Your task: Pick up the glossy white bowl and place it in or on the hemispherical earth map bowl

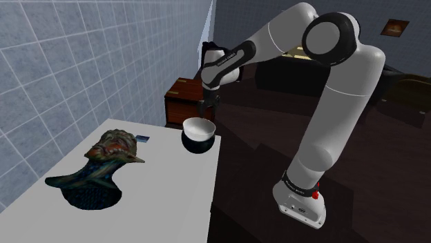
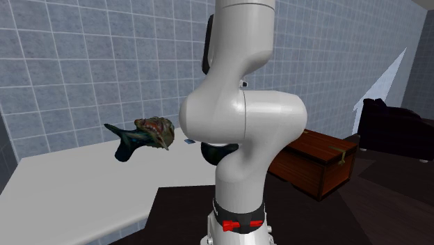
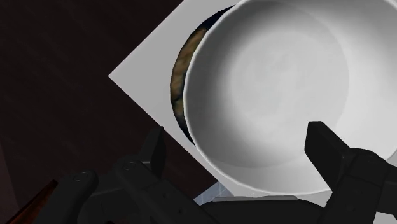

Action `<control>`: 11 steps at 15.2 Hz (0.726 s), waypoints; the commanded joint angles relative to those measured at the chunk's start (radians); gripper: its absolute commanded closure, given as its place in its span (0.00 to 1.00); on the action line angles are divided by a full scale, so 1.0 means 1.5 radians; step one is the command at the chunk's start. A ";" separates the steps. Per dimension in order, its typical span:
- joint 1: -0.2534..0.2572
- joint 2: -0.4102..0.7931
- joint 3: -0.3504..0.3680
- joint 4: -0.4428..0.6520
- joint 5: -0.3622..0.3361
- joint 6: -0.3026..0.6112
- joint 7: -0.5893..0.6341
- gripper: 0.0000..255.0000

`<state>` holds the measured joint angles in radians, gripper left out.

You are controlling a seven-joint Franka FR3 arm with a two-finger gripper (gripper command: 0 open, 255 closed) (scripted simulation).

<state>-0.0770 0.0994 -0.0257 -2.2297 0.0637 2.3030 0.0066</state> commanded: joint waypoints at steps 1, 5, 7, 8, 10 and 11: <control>0.000 -0.021 0.000 0.012 -0.002 -0.033 0.003 0.00; -0.001 -0.042 -0.001 0.030 -0.005 -0.072 0.004 0.00; -0.001 -0.042 -0.001 0.030 -0.005 -0.072 0.004 0.00; -0.001 -0.042 -0.001 0.030 -0.005 -0.072 0.004 0.00; -0.001 -0.042 -0.001 0.030 -0.005 -0.072 0.004 0.00; -0.001 -0.042 -0.001 0.030 -0.005 -0.072 0.004 0.00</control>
